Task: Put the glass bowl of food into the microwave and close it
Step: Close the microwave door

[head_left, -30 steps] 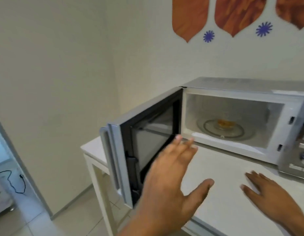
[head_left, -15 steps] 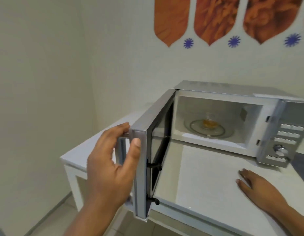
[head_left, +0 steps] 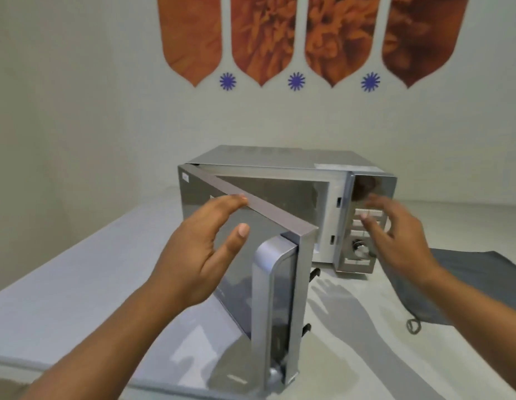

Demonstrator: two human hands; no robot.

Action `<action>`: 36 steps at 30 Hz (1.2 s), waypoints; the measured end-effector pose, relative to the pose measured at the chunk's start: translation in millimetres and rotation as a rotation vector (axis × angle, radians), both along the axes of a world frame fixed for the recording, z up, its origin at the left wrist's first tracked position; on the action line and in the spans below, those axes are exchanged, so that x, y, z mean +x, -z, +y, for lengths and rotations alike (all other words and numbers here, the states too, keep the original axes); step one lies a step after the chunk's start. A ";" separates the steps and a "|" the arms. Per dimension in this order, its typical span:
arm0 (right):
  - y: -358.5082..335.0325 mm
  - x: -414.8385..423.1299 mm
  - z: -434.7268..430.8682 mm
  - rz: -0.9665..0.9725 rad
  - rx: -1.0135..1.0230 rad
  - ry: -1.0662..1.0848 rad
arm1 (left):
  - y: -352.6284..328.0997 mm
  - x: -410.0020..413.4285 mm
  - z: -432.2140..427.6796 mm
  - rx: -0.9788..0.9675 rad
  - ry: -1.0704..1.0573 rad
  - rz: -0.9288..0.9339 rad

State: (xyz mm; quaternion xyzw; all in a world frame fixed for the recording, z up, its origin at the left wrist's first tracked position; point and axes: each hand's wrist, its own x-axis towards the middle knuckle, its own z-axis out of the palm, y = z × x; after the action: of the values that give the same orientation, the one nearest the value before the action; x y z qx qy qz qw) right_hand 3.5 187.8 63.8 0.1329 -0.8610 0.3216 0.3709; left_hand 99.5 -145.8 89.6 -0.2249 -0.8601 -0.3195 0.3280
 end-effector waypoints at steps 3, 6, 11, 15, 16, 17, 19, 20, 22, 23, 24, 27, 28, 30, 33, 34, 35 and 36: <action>-46.7 -26.5 28.2 0.085 0.074 0.028 | -2.5 -40.1 31.5 -0.225 -0.068 0.086; -75.3 -52.7 45.8 -0.019 0.146 0.032 | -10.7 -71.3 59.3 -0.304 -0.119 0.089; -79.8 -79.1 54.8 -0.274 0.269 -0.080 | -17.8 -110.6 93.1 -0.337 -0.195 0.078; -70.1 -85.5 55.1 -0.266 0.399 -0.093 | -12.0 -131.5 105.5 -0.364 -0.265 0.101; -71.0 -85.5 53.8 -0.244 0.406 -0.103 | -9.3 -135.9 108.3 -0.372 -0.275 0.102; -72.7 -85.6 53.0 -0.232 0.408 -0.105 | -6.4 -139.9 110.8 -0.373 -0.276 0.102; -73.7 -85.1 52.2 -0.222 0.447 -0.090 | -1.1 -147.5 117.2 -0.365 -0.283 0.093; -73.1 -84.1 51.9 -0.217 0.479 -0.069 | 0.6 -151.0 121.2 -0.362 -0.294 0.086; -70.8 -82.4 50.8 -0.215 0.540 -0.015 | 2.2 -156.9 127.1 -0.360 -0.320 0.085; -68.6 -82.2 50.1 -0.206 0.559 0.017 | 2.4 -159.6 129.0 -0.363 -0.333 0.087; -66.3 -82.5 49.4 -0.188 0.573 0.043 | 2.3 -162.1 130.7 -0.370 -0.344 0.089; -59.8 -84.9 47.4 -0.158 0.600 0.106 | 2.8 -166.5 132.7 -0.386 -0.370 0.097; -57.6 -86.2 47.1 -0.151 0.599 0.124 | 3.5 -166.9 132.7 -0.390 -0.377 0.100; -55.0 -87.8 46.8 -0.140 0.591 0.138 | 4.4 -168.2 132.3 -0.396 -0.380 0.106; -55.1 -88.0 45.6 -0.124 0.586 0.145 | 4.4 -172.0 132.1 -0.410 -0.380 0.114; -54.9 -88.1 45.0 -0.121 0.586 0.154 | 3.9 -173.2 132.6 -0.414 -0.382 0.117; -54.8 -88.1 44.6 -0.118 0.585 0.164 | 3.3 -175.1 133.2 -0.416 -0.385 0.117; -54.4 -88.0 43.7 -0.119 0.583 0.172 | 2.9 -176.7 133.7 -0.418 -0.387 0.114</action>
State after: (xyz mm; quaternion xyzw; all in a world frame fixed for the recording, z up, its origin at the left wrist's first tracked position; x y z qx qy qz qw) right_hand -84.5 231.5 118.2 0.1412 -0.9453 0.0357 0.2919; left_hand -77.2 -12.2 86.7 -0.1371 -0.9143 -0.0535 0.3774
